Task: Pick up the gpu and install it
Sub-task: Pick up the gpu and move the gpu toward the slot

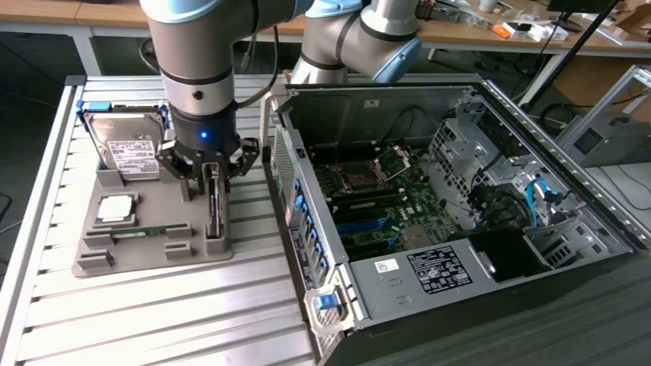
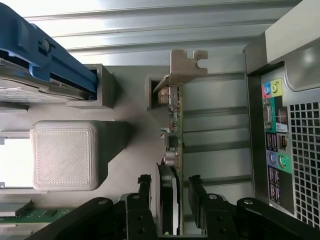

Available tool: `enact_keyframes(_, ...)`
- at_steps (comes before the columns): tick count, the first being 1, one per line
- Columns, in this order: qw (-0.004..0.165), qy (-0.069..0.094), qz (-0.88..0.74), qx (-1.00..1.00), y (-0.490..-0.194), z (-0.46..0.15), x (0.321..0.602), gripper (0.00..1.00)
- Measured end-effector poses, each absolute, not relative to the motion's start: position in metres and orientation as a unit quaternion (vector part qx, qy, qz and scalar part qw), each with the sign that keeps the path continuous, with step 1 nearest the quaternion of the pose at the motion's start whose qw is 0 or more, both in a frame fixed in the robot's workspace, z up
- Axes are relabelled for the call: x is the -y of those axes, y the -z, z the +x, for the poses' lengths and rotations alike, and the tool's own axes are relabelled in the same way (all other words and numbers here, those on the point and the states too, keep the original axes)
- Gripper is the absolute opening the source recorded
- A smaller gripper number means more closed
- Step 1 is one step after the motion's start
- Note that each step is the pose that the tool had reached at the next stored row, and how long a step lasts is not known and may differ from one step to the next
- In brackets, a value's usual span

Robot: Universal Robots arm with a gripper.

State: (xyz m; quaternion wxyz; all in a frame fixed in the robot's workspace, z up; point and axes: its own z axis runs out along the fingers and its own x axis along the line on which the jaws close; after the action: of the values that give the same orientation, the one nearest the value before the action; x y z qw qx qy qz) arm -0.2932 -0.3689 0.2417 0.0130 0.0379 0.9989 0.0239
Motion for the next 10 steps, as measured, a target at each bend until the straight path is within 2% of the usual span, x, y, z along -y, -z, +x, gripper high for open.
enact_keyframes(10,0.013,-0.024,0.038,-0.999,-0.2373,-0.2933,0.3689,0.44)
